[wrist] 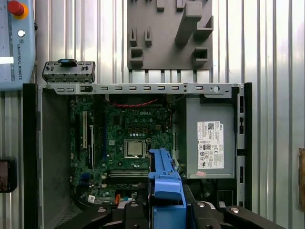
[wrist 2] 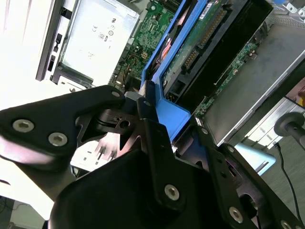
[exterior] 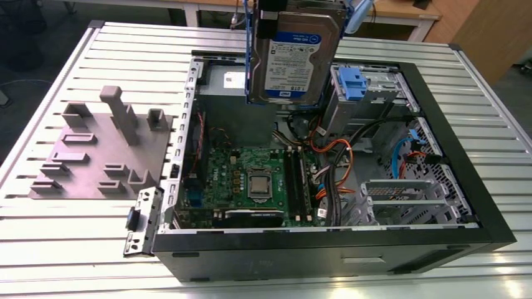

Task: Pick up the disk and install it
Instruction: 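Insert the disk into the insertion slot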

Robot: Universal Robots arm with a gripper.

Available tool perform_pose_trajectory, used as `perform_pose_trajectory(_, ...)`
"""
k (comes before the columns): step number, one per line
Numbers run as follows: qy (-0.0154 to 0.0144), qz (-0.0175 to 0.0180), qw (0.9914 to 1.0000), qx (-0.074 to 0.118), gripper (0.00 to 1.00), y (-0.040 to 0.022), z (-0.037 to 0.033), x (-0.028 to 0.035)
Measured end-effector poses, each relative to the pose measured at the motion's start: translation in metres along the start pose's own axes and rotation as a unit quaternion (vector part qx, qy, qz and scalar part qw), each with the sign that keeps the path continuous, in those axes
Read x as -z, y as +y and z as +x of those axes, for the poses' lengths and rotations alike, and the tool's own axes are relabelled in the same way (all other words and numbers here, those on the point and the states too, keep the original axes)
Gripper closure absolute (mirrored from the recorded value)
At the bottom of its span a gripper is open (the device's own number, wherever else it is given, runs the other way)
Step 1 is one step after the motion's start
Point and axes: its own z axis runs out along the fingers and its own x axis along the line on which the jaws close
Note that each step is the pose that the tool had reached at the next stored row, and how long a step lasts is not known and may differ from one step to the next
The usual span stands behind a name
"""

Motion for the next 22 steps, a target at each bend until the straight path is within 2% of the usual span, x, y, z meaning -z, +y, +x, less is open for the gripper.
perform_pose_trajectory(8, 0.0, 0.0, 1.0, 0.0, 0.64, -0.0003, 0.0008, 0.0)
perform_pose_trajectory(22, 0.0, 0.0, 1.0, 0.0, 0.64, -0.0005, 0.0129, 0.0001)
